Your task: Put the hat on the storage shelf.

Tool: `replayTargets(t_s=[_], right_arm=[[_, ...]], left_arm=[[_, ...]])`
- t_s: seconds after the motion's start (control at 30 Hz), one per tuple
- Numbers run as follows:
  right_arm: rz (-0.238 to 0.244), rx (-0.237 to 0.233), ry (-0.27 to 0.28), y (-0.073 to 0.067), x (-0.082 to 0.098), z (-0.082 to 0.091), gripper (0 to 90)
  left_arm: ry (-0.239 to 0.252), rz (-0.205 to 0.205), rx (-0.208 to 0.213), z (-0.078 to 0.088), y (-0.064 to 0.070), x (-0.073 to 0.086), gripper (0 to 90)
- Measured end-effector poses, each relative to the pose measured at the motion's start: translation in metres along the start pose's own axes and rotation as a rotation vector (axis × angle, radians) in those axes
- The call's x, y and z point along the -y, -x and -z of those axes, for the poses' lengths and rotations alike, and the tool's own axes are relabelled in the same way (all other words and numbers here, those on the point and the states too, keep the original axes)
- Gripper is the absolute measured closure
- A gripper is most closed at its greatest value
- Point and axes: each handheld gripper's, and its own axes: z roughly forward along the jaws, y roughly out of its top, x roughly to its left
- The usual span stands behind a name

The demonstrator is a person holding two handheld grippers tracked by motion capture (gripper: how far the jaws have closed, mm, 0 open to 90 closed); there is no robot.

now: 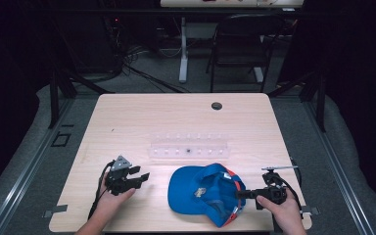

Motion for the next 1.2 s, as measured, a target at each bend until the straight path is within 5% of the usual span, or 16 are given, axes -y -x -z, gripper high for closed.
replayTargets(t_s=[0.3, 0.7, 1.2], right_arm=[[-0.017, 0.007, -0.009, -0.002, -0.002, 0.003, 77.3], [-0.052, 0.085, -0.016, -0.005, -0.013, 0.006, 77.9], [-0.031, 0.152, -0.082, -0.016, -0.034, 0.01, 78.0]], left_arm=[[0.0, 0.002, 0.0, -0.001, 0.001, 0.0, 49.3], [-0.002, 0.002, 0.003, -0.001, 0.002, 0.0, 49.4], [-0.003, 0.0, 0.005, -0.001, 0.002, 0.0, 49.5]])
